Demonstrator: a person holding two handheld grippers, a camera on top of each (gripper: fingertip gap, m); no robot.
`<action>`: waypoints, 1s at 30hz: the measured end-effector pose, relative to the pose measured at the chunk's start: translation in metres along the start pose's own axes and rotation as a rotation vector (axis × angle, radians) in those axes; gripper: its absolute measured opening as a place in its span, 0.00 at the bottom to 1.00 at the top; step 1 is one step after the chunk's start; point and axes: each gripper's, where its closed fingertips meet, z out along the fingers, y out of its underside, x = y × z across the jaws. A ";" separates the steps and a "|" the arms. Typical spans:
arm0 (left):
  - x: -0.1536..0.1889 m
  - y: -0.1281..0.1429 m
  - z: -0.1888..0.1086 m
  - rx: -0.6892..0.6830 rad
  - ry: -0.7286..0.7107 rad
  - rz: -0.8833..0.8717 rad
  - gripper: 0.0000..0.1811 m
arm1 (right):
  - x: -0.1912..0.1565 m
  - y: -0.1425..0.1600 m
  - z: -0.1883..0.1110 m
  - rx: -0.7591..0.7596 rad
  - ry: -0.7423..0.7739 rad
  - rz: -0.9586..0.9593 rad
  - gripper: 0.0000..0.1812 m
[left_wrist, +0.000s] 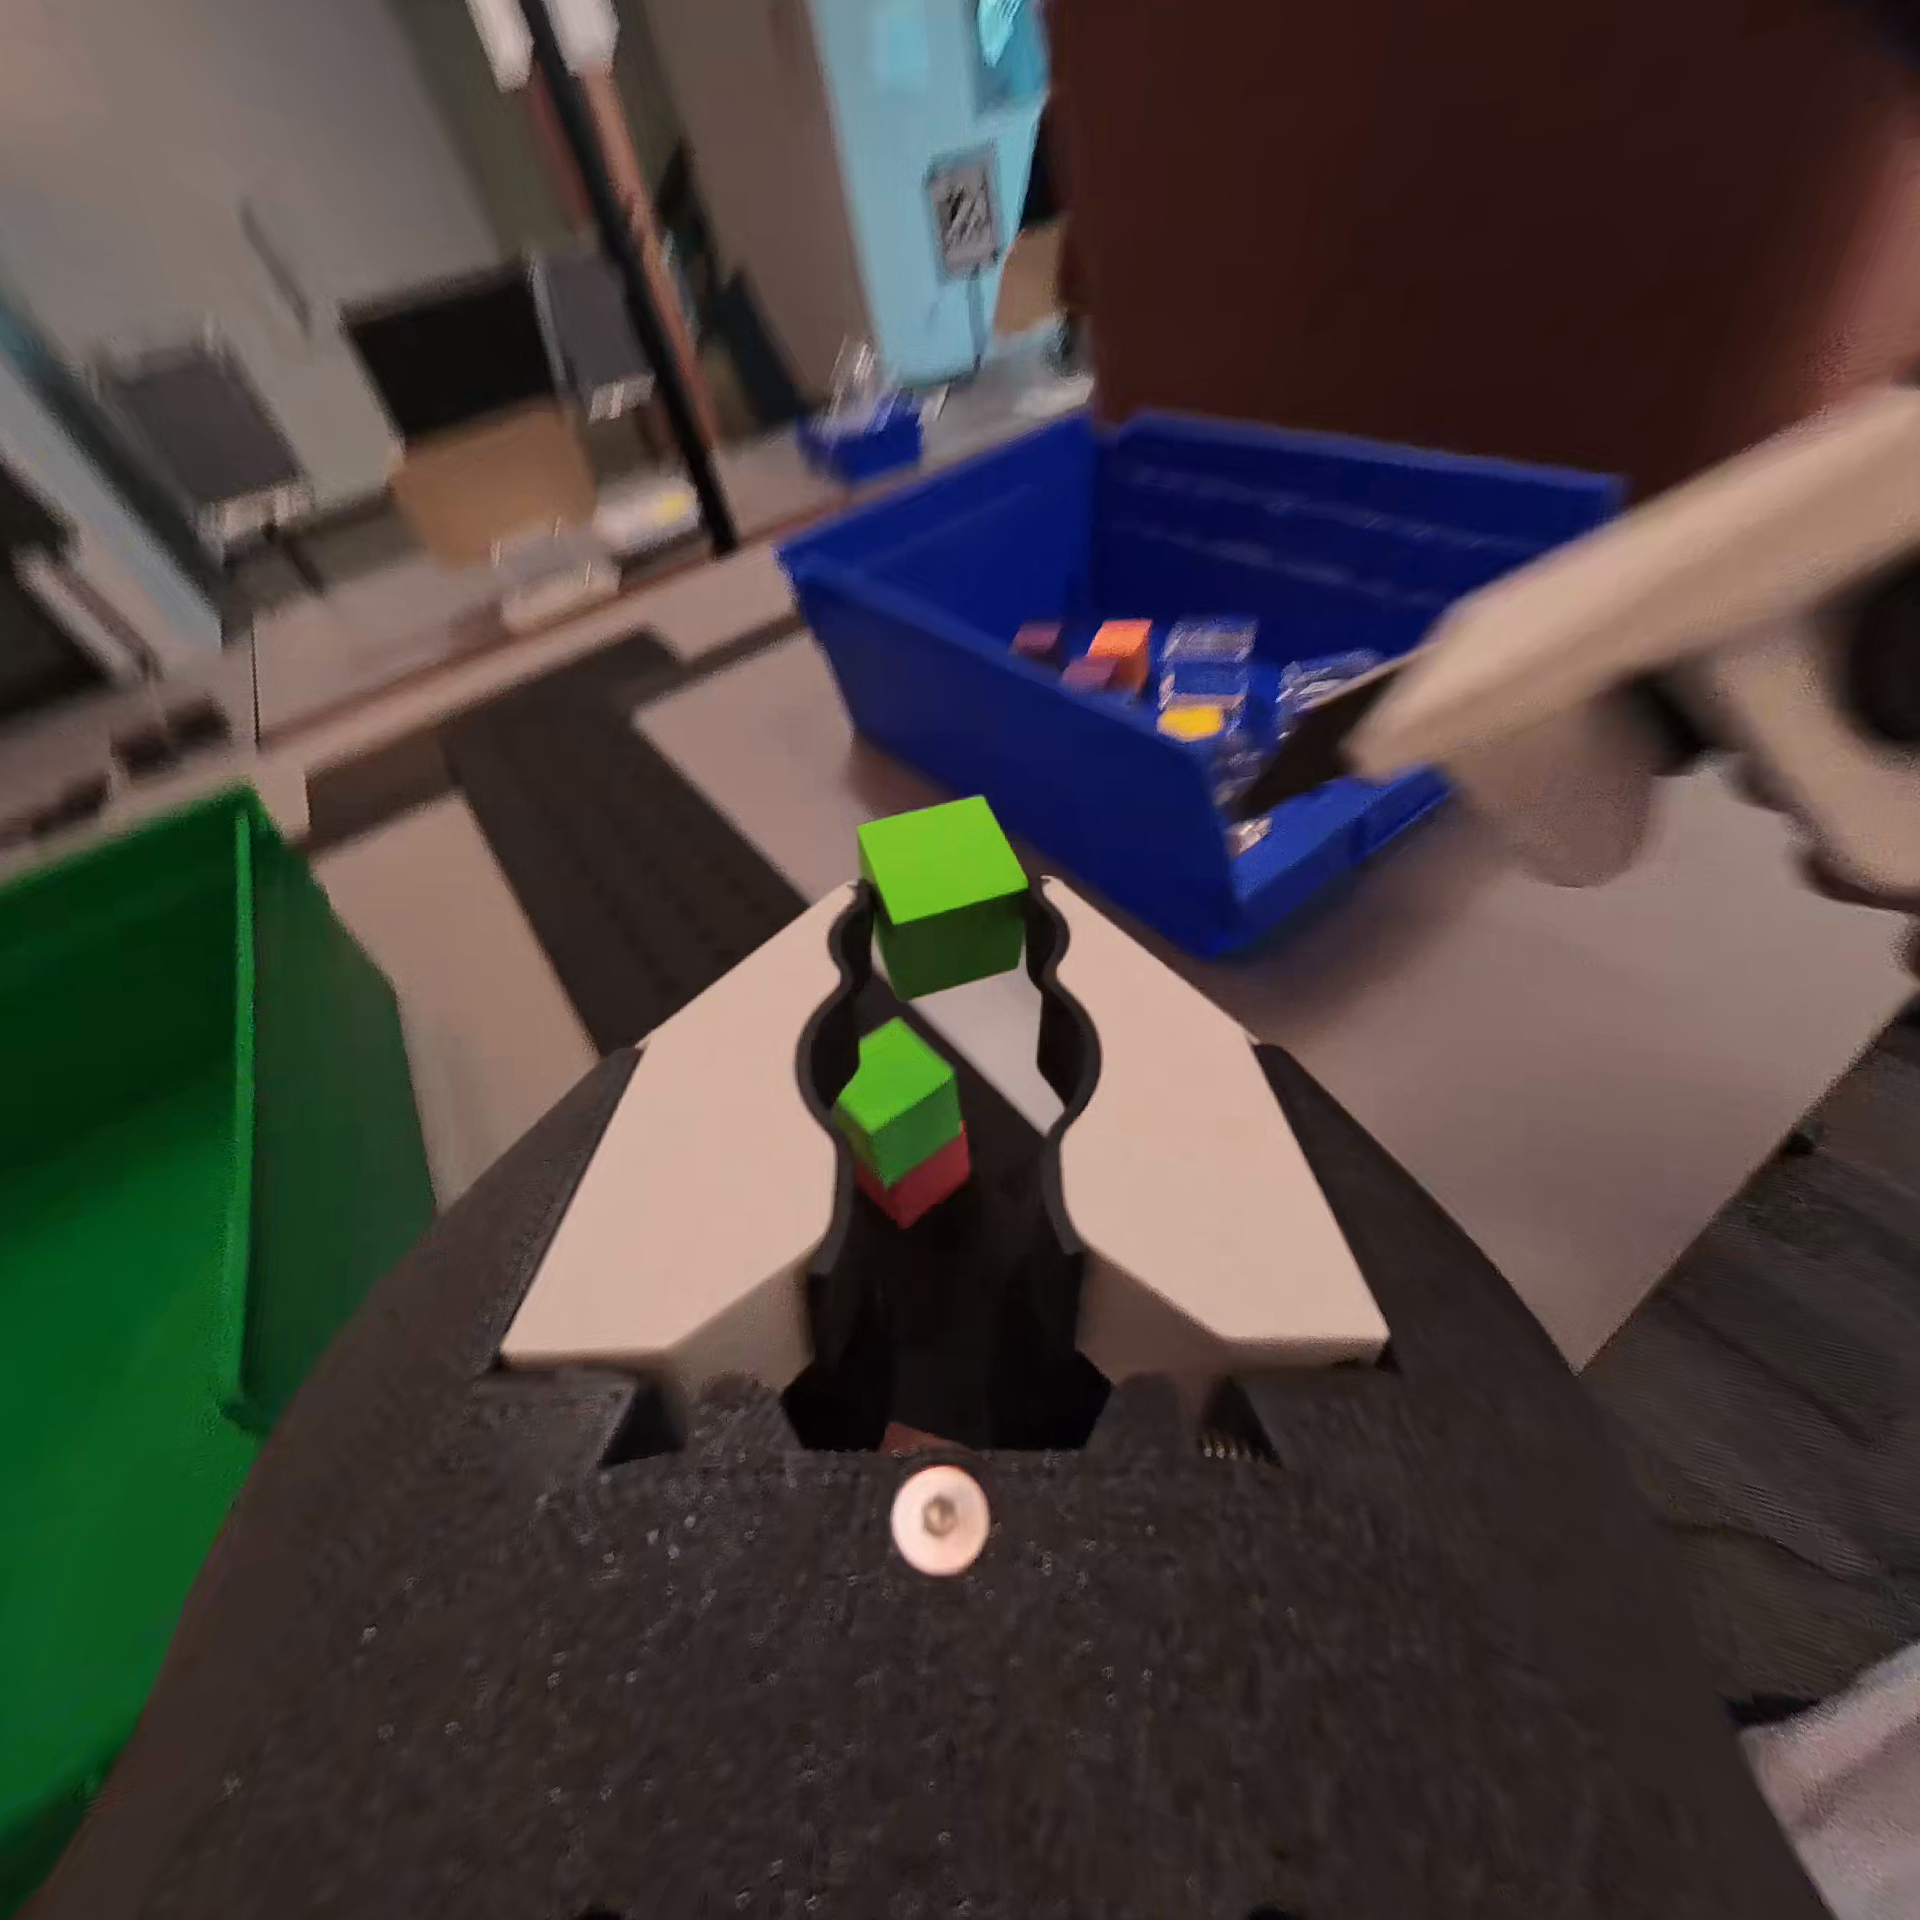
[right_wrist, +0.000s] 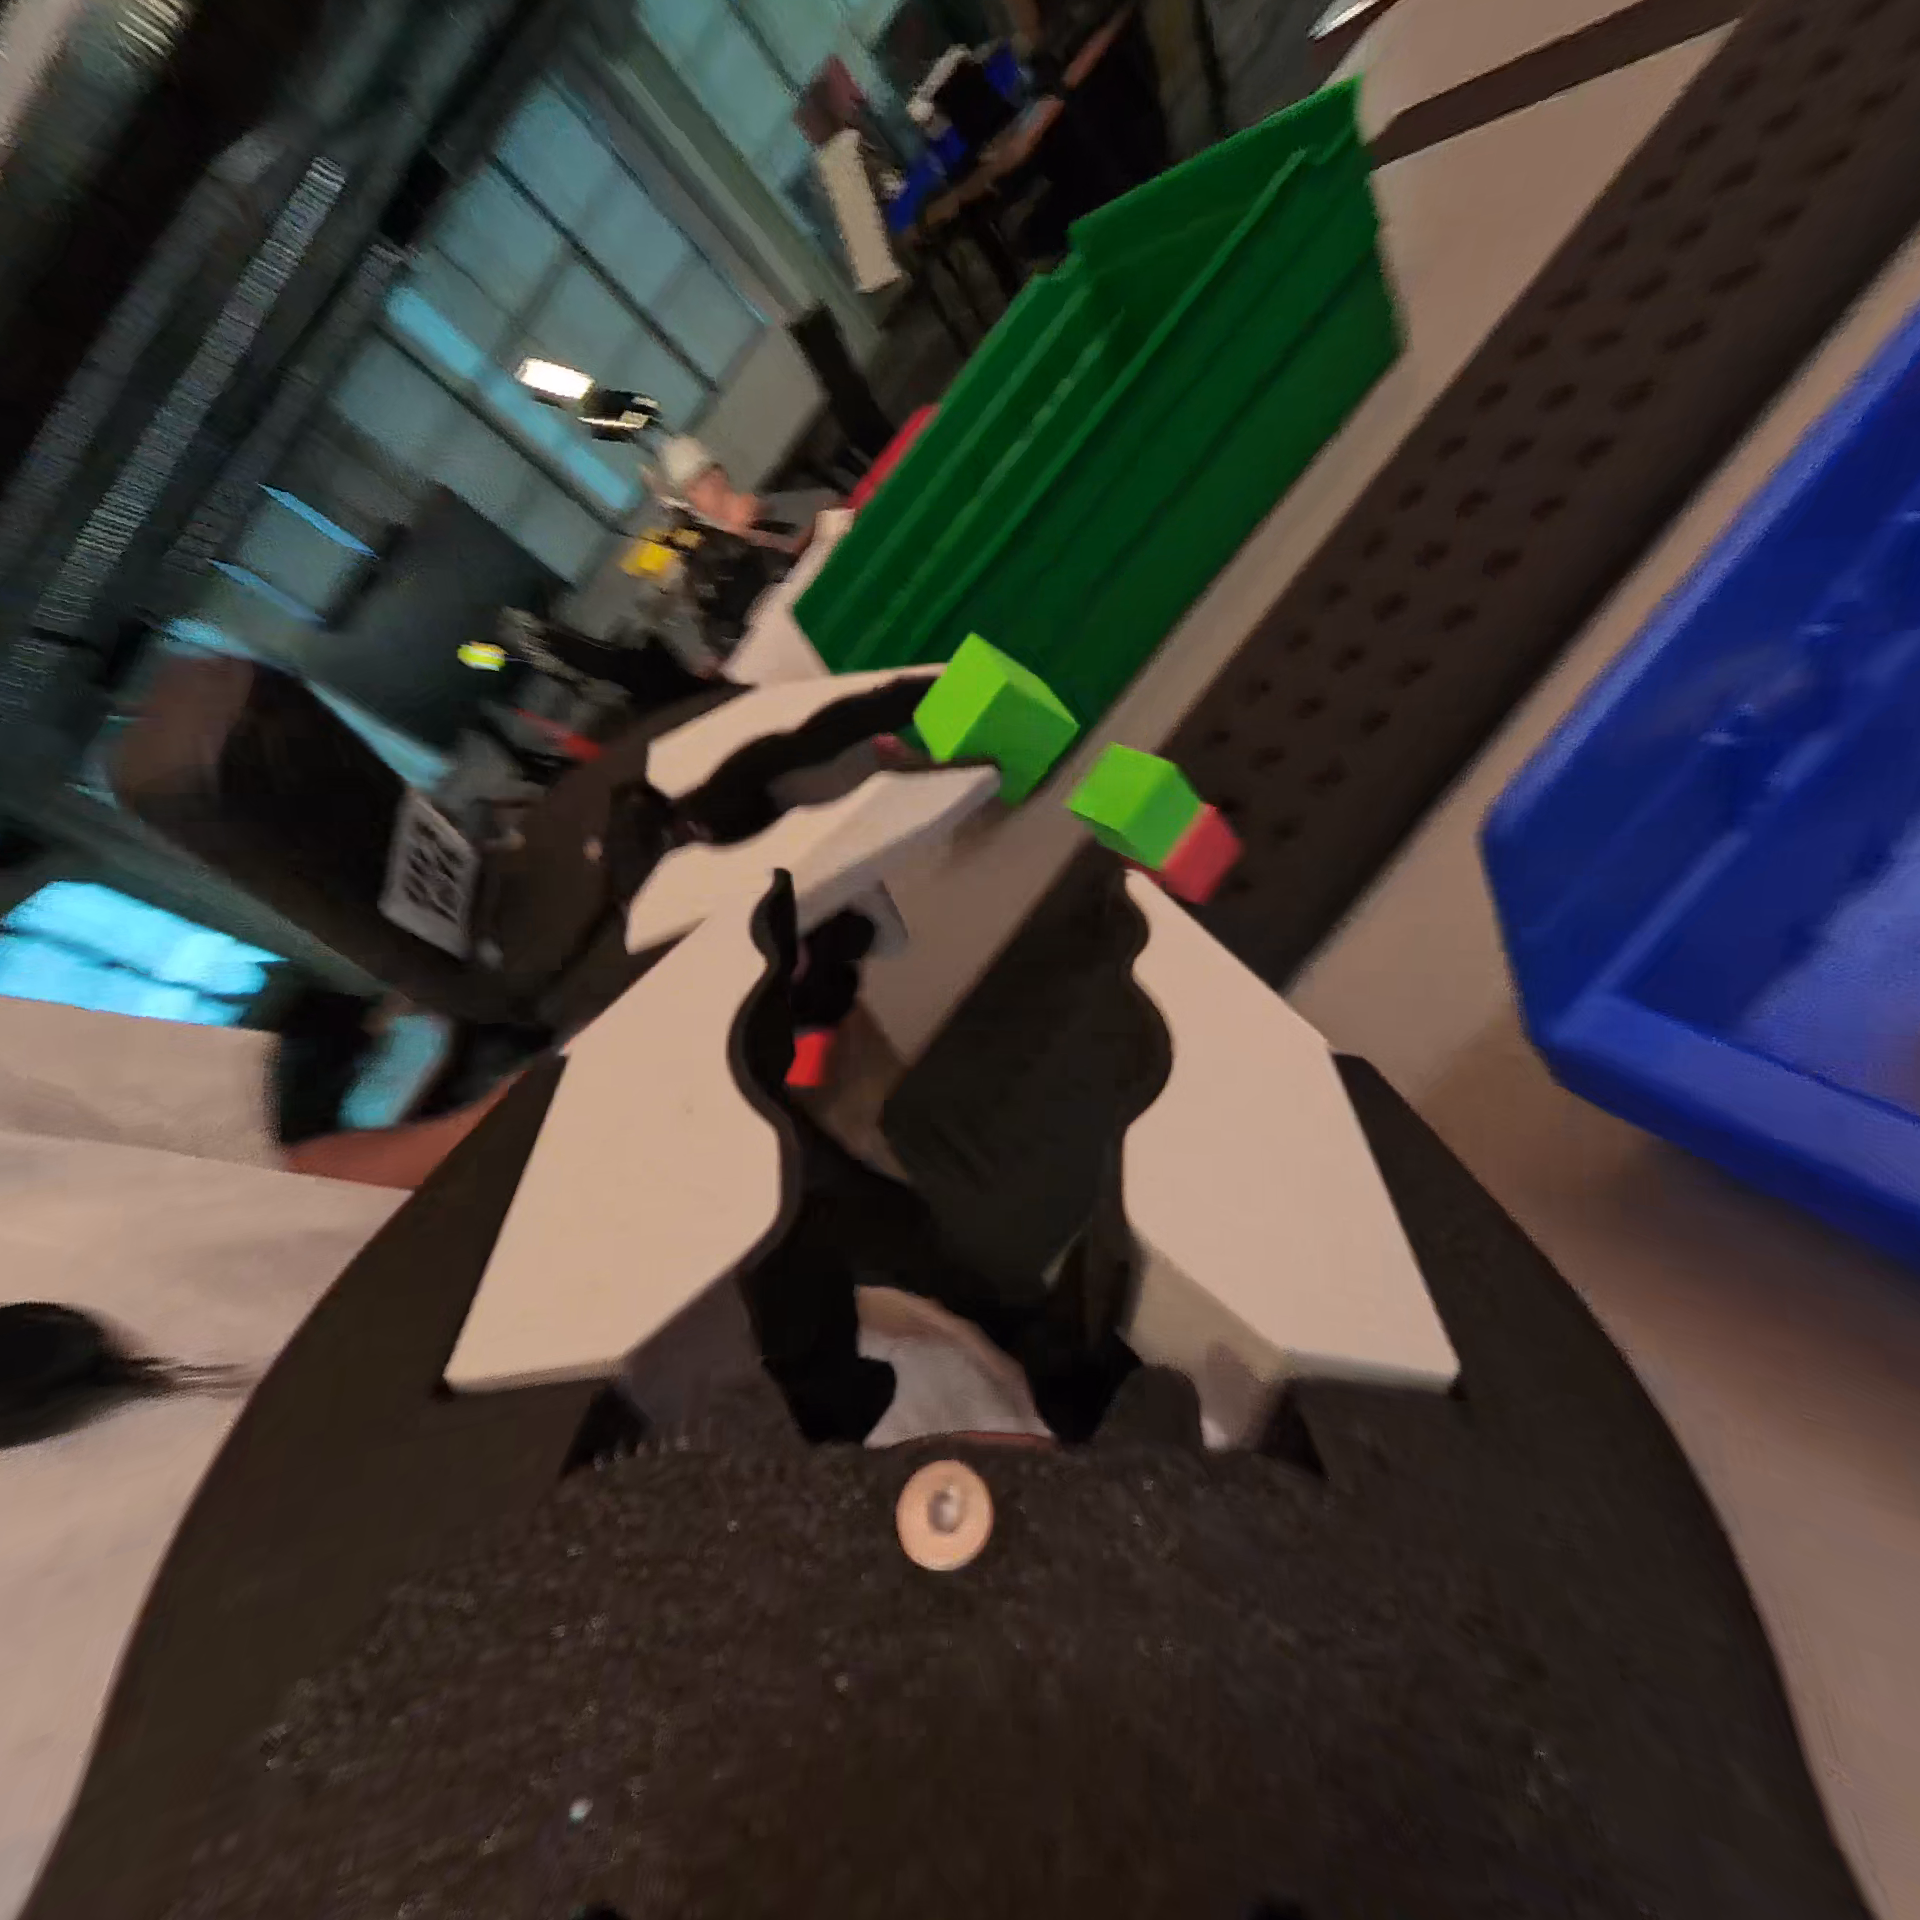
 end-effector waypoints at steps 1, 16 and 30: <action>0.007 -0.011 -0.007 0.067 0.031 0.056 0.17 | -0.006 -0.006 0.003 -0.005 -0.077 0.057 0.33; 0.051 -0.027 -0.034 0.161 0.179 0.252 0.19 | 0.002 -0.024 -0.007 -0.180 -0.100 0.021 0.15; 0.030 0.039 -0.078 -0.069 0.251 -0.142 0.18 | 0.323 -0.130 -0.066 -0.930 1.033 -0.271 0.15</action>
